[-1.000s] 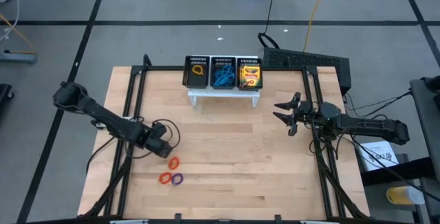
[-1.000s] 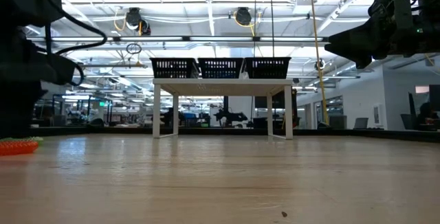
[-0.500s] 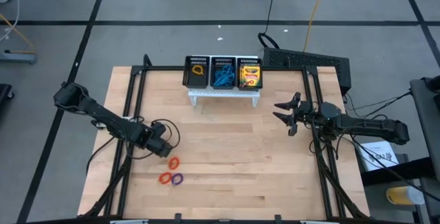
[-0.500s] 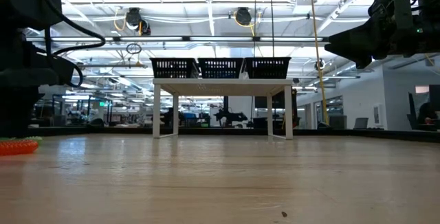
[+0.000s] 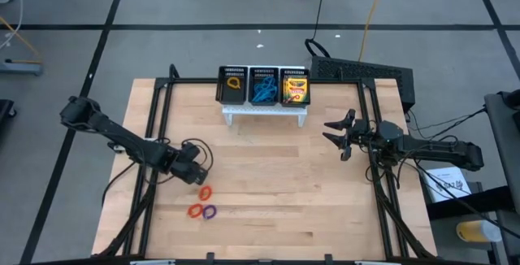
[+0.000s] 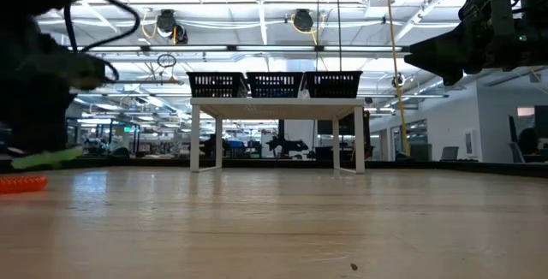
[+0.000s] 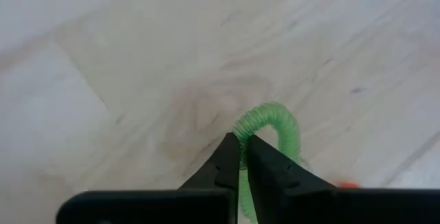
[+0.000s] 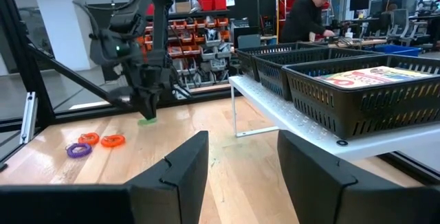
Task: Pick & Place Office Desk Supplies
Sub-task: Put the green spring keychain into the left black bin
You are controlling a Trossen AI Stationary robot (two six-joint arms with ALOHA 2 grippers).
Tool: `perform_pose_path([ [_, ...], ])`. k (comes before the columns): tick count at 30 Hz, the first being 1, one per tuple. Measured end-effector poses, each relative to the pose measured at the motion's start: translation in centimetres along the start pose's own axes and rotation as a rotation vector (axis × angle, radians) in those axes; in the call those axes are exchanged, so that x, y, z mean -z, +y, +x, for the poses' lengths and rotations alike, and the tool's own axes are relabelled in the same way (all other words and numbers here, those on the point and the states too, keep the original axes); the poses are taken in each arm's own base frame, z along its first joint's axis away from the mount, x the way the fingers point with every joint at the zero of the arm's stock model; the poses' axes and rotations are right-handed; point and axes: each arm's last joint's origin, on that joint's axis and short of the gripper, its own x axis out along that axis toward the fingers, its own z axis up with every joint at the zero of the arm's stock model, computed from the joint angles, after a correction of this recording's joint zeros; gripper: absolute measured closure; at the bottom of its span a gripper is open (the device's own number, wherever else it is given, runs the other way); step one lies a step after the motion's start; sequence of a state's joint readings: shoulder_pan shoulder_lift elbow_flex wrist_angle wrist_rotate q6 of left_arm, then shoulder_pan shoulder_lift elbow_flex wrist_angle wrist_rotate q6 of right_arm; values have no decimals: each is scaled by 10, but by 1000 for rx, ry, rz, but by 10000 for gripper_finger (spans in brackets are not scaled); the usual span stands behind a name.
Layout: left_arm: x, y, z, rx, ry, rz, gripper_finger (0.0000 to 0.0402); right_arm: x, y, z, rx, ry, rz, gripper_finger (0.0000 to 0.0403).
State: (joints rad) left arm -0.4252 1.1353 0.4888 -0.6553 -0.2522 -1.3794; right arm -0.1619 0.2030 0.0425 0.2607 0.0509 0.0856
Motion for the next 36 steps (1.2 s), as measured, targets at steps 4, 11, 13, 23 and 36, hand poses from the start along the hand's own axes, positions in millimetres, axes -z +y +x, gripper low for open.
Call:
perform_pose_path([
  [4,-9,-13,-12,120,-126,74,388,0,0,0,0,-1,0,238],
  [11,-32,-46,-33,435,-418,351,386,0,0,0,0,-1,0,238],
  [13,-39,-54,-40,501,-518,438,388,0,0,0,0,0,0,238],
  [23,-84,-60,-68,644,-932,700,384,0,0,0,0,-1,0,238],
  [36,-168,-7,-77,462,-1194,491,383,0,0,0,0,-1,0,238],
])
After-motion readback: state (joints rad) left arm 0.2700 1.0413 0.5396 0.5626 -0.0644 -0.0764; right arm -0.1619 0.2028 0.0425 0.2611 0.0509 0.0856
